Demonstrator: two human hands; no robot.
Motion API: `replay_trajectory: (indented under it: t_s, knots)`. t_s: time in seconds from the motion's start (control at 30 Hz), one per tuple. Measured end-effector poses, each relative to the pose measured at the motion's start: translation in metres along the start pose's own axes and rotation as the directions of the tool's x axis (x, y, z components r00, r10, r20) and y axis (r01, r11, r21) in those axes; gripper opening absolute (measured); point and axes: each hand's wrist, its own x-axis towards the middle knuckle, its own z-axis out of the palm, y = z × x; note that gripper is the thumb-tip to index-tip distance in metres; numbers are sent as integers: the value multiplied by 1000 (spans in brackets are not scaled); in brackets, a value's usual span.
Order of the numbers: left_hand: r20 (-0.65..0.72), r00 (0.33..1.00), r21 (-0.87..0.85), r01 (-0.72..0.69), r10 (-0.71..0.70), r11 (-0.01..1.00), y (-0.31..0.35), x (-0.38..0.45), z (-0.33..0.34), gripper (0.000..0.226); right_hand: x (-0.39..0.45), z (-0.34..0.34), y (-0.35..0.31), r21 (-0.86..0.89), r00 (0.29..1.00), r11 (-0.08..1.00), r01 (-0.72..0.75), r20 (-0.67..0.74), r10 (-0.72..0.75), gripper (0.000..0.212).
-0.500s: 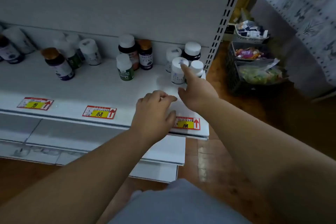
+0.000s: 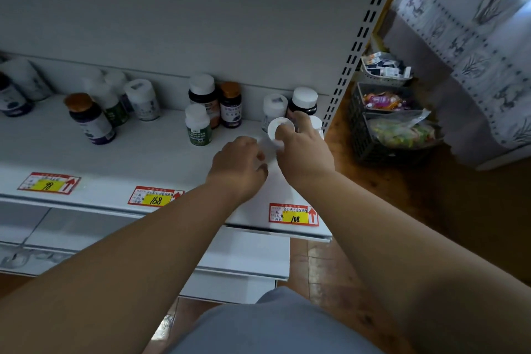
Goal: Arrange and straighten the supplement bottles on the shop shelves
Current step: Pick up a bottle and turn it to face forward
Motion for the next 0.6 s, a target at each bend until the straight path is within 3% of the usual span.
replay_trajectory:
  t_s: [0.13, 0.3, 0.47, 0.6]
  knots:
    - [45, 998, -27, -33, 34, 999, -5, 14, 1, 26, 11, -2, 4, 19, 997, 997, 79, 24, -80, 24]
    - [51, 998, -151, -25, 33, 988, -10, 18, -1, 20, 12, 1, 11, 33, 985, 987, 158, -79, -155, 27]
    - [104, 995, -299, 30, 2, 954, -8, 17, 1, 35, 14, 7, 17, -6, 971, 974, 224, 80, -223, 44]
    - [151, 984, -458, 151, -91, 876, -1, 19, -1, 37, 13, 12, 13, 3, 973, 977, 214, 87, -214, 44]
